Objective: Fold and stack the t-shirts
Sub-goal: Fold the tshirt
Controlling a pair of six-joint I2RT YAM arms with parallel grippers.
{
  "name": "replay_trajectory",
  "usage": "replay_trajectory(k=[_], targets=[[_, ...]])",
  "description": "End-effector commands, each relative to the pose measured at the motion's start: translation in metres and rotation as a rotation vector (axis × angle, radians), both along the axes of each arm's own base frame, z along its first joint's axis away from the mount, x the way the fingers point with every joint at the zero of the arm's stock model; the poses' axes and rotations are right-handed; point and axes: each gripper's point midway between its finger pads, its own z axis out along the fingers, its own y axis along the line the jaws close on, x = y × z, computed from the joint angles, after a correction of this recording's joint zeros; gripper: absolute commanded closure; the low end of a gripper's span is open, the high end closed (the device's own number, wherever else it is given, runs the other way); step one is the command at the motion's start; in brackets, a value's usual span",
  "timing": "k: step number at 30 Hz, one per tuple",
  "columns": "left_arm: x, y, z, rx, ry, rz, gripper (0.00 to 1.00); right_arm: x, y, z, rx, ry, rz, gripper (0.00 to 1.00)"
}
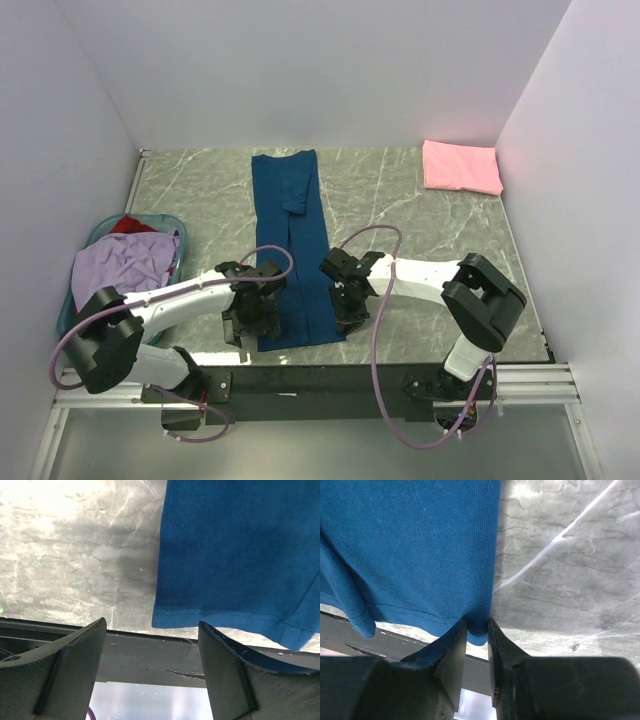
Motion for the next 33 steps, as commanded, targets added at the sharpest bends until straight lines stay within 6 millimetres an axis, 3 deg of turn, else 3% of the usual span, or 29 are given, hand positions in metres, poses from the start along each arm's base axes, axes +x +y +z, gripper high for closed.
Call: replay_trajectory(k=[1, 6, 11, 24, 27, 32, 33], targets=[[-0.003, -0.007, -0.001, -0.015, 0.016, -0.007, 0.21, -0.002, 0.0, -0.007, -0.04, 0.008, 0.015, 0.71], [-0.006, -0.008, -0.009, -0.002, 0.04, -0.026, 0.25, -0.004, 0.001, -0.008, -0.053, 0.01, 0.028, 0.81], [-0.005, -0.008, -0.012, 0.007, 0.046, -0.035, 0.42, -0.004, 0.001, -0.007, -0.044, 0.007, 0.027, 0.85], [-0.003, -0.009, -0.026, 0.041, 0.076, -0.066, 0.51, -0.003, 0.001, -0.006, -0.044, 0.0, 0.027, 0.87], [-0.006, -0.011, -0.028, 0.034, 0.09, -0.071, 0.64, -0.002, 0.001, -0.005, -0.046, -0.006, 0.025, 0.87], [-0.008, -0.012, -0.03, 0.023, 0.097, -0.076, 0.98, -0.002, 0.001, -0.004, -0.044, -0.009, 0.028, 0.92], [-0.008, -0.012, -0.029, 0.024, 0.1, -0.076, 0.99, -0.001, 0.002, -0.003, -0.043, -0.011, 0.031, 0.96]])
